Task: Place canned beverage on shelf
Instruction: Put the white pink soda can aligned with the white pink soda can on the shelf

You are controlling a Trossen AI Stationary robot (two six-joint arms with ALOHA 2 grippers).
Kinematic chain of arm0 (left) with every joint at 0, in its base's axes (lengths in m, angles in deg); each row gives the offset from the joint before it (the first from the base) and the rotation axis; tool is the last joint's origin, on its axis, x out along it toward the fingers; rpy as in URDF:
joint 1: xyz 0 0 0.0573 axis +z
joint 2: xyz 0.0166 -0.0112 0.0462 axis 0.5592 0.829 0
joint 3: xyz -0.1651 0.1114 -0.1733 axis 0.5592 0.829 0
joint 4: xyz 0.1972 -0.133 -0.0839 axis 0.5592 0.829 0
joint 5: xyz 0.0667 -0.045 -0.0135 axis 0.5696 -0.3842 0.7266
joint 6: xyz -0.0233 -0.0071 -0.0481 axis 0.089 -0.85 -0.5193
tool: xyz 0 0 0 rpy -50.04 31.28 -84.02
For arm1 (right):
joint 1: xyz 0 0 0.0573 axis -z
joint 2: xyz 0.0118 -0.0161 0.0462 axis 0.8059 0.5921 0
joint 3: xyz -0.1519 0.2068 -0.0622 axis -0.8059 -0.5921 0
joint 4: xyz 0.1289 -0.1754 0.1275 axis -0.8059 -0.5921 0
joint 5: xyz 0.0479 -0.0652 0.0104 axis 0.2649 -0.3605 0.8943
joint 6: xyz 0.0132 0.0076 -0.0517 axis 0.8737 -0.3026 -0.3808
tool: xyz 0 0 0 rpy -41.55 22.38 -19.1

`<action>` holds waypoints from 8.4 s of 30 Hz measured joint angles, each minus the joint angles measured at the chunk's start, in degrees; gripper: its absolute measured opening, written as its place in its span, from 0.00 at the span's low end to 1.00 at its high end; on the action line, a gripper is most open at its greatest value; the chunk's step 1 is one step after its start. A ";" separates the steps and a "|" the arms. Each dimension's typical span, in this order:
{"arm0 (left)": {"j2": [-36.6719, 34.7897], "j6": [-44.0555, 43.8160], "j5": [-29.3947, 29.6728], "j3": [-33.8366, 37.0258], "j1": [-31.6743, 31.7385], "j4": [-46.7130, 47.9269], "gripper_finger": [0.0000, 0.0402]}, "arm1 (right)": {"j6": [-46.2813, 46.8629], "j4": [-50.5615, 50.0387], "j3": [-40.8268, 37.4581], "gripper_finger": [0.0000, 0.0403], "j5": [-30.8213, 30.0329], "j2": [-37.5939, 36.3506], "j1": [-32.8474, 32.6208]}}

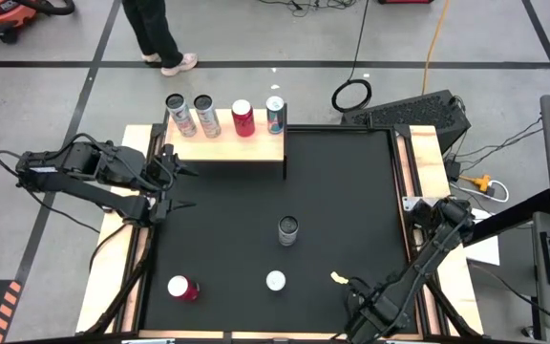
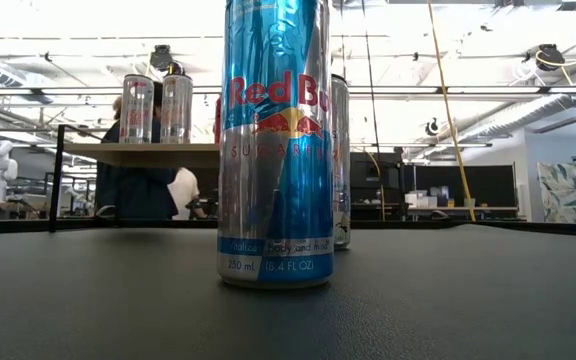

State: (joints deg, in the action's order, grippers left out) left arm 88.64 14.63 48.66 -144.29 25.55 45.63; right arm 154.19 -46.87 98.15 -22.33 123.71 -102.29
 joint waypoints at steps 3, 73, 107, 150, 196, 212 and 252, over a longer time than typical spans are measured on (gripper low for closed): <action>0.02 -0.05 0.00 0.00 0.00 -0.02 0.91 | 1.75 0.61 0.00 0.99 -0.13 0.00 -0.82; 0.07 -0.57 0.00 0.00 0.00 0.00 0.91 | -22.20 0.30 20.87 0.56 -10.47 3.98 13.60; 0.05 -8.00 4.72 0.00 0.17 0.02 0.91 | -72.40 0.05 33.92 0.56 -12.08 3.02 39.49; 0.07 -8.08 15.49 0.00 0.20 -0.11 0.91 | -98.66 30.08 33.83 0.56 -8.71 -5.39 65.08; 0.37 -7.91 16.35 -0.02 0.17 -0.15 0.91 | -101.92 16.53 33.88 0.58 -12.25 6.31 67.58; 3.15 -7.97 14.78 -0.02 0.17 -1.37 0.91 | -101.66 15.16 33.88 0.58 -12.28 6.34 68.02; 22.76 23.51 -10.83 -0.02 28.92 -19.69 0.91 | -103.29 13.51 33.88 0.58 -9.20 6.34 67.82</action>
State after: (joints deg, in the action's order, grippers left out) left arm 111.41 38.13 37.83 -144.31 54.47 25.94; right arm 50.91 -33.36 132.03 -31.52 130.05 -34.47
